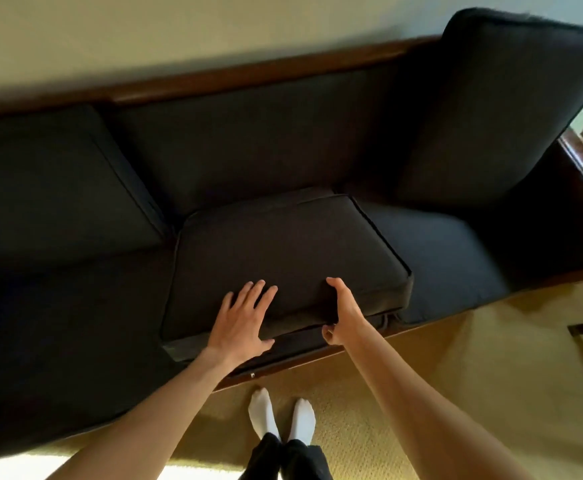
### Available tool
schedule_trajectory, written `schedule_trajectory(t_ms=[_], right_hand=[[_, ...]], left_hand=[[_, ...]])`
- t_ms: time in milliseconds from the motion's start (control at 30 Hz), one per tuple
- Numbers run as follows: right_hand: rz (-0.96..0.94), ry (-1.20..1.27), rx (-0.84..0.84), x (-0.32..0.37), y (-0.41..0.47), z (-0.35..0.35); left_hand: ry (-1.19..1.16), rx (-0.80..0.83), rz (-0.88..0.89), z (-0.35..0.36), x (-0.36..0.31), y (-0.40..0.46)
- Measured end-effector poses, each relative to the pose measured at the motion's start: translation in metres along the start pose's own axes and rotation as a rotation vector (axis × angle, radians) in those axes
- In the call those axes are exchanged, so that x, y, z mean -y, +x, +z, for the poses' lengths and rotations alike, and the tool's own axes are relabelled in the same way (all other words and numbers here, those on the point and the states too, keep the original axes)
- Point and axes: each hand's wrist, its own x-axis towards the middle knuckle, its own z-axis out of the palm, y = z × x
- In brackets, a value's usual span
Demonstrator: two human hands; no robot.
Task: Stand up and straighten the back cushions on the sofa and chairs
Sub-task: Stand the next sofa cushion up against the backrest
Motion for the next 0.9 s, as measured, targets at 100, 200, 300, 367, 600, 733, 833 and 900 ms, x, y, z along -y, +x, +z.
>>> schedule_trajectory(t_ms=[100,200,300,367,600,733,833,900], right_hand=[[0.007,-0.011,0.008,0.039,-0.036,0.02],[-0.055,0.011,0.039,0.075,-0.061,0.038],[-0.229,-0.051,0.095,0.107,-0.086,0.055],[-0.422,-0.248,0.096,0.118,-0.096,0.066],[-1.612,-1.451,-0.382,0.164,-0.085,0.1],[-1.607,-1.865,-0.244,0.215,-0.061,0.116],[-1.529,-2.037,-0.259,0.24,-0.047,0.125],[-1.551,-2.063,-0.265,0.249,-0.044,0.133]], left_hand=[[-0.001,-0.03,-0.014,-0.048,0.008,0.014],[-0.011,-0.087,-0.022,-0.085,0.018,0.035],[-0.012,-0.196,-0.016,-0.115,0.031,0.058],[-0.008,-0.274,-0.044,-0.131,0.041,0.071],[-0.009,-0.192,-0.199,-0.2,0.067,0.15],[-0.006,-0.175,-0.245,-0.206,0.068,0.168],[0.042,-0.15,-0.246,-0.193,0.075,0.164],[0.094,-0.142,-0.27,-0.191,0.081,0.168]])
